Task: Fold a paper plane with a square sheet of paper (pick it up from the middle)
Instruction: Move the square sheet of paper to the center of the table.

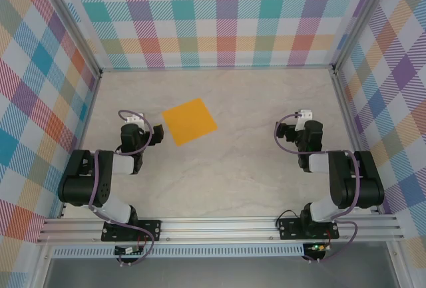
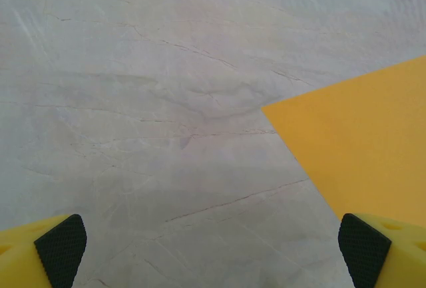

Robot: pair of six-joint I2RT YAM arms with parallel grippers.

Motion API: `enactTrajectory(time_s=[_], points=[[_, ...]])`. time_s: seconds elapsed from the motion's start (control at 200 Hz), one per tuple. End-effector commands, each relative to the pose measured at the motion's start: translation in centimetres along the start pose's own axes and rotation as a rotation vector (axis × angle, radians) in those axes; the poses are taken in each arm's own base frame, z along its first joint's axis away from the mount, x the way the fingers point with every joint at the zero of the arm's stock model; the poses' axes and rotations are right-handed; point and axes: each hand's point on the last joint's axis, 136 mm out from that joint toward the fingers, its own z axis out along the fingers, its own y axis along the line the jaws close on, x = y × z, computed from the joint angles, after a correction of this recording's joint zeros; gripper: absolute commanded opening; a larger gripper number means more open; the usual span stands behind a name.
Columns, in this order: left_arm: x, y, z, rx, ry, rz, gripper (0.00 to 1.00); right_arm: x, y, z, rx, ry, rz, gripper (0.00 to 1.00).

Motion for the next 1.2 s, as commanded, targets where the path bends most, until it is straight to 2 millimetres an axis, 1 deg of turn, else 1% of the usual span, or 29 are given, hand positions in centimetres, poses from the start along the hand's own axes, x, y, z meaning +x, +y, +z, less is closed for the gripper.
enactTrajectory(time_s=[0.0,0.865,0.935,0.96,0.975,0.985,1.005,1.05,1.09,1.11,1.18,1.2], points=[[-1.0,-0.7,0.2,0.017,-0.027,0.018,1.0,-0.8,0.2,0.3,-0.017,-0.02,-0.009,1.0],[-1.1,-0.5,0.1,0.01,-0.035,0.017,1.0,-0.9,0.2,0.2,-0.018,-0.023,-0.01,1.0],[-1.5,-0.3,-0.2,-0.007,-0.041,0.007,1.0,-1.9,0.1,0.0,-0.006,-0.016,-0.005,1.0],[-1.8,-0.2,-0.3,-0.009,-0.044,0.006,1.0,-2.4,-0.2,-0.2,0.015,-0.008,0.001,1.0],[-1.9,-0.2,-0.5,-0.012,-0.045,0.006,1.0,-3.1,-0.4,-0.3,0.03,-0.014,0.006,1.0],[-2.0,-0.2,-0.6,-0.013,-0.046,0.005,1.0,-2.7,-0.5,-0.4,0.04,0.012,0.013,1.0],[-2.3,-0.2,-0.9,-0.015,-0.046,0.005,1.0,-3.2,-0.9,-0.7,0.066,0.019,0.022,1.0],[-3.0,0.0,-1.6,-0.031,-0.045,-0.011,1.0,-4.4,-1.4,-1.6,0.103,0.039,0.052,1.0],[-3.6,0.4,-2.2,-0.054,-0.027,-0.038,1.0,-5.8,-1.2,-2.5,0.108,0.038,0.078,1.0],[-3.7,0.6,-2.4,-0.067,-0.015,-0.053,1.0,-5.9,-1.2,-3.0,0.114,0.059,0.1,1.0],[-4.5,1.1,-3.5,-0.103,0.016,-0.133,1.0,-7.5,-0.8,-4.5,0.114,0.089,0.191,1.0],[-4.8,1.2,-3.8,-0.114,0.022,-0.156,1.0,-7.5,-0.9,-4.9,0.125,0.11,0.229,1.0]])
